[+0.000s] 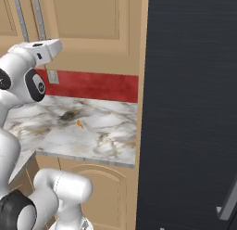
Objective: Retrieve the pan from the cabinet, then place the raw meat into the pan to avoid contamination.
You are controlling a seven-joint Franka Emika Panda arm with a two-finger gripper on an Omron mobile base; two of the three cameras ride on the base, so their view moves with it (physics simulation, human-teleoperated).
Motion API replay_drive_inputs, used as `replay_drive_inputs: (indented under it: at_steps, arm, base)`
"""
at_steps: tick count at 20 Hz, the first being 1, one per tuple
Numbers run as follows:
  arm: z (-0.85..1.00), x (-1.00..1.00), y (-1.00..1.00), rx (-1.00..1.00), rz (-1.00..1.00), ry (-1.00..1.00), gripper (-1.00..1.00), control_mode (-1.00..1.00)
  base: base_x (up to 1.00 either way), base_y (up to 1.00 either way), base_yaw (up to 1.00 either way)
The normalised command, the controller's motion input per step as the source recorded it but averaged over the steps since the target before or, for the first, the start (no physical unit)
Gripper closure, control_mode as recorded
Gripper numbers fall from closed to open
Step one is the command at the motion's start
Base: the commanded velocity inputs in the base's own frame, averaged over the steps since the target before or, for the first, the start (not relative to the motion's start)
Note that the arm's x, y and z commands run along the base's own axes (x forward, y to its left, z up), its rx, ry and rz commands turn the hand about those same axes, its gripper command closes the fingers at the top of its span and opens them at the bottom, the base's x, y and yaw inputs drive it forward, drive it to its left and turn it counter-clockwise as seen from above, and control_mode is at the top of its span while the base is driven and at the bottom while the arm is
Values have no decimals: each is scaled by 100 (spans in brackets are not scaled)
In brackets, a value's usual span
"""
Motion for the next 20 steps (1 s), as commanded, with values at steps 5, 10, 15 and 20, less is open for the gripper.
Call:
replay_drive_inputs:
  at_steps: [5, 10, 15, 20]
  arm:
    - [0, -25, 0, 0, 1, 11, 100, -100]
    - [0, -48, 0, 0, 0, 13, 100, -100]
    - [0, -61, 0, 0, 0, 14, 100, -100]
    - [0, -71, -1, 0, 0, 14, 100, -100]
  base:
    - [0, 0, 0]
    - [0, 0, 0]
    - [0, 0, 0]
    - [0, 0, 0]
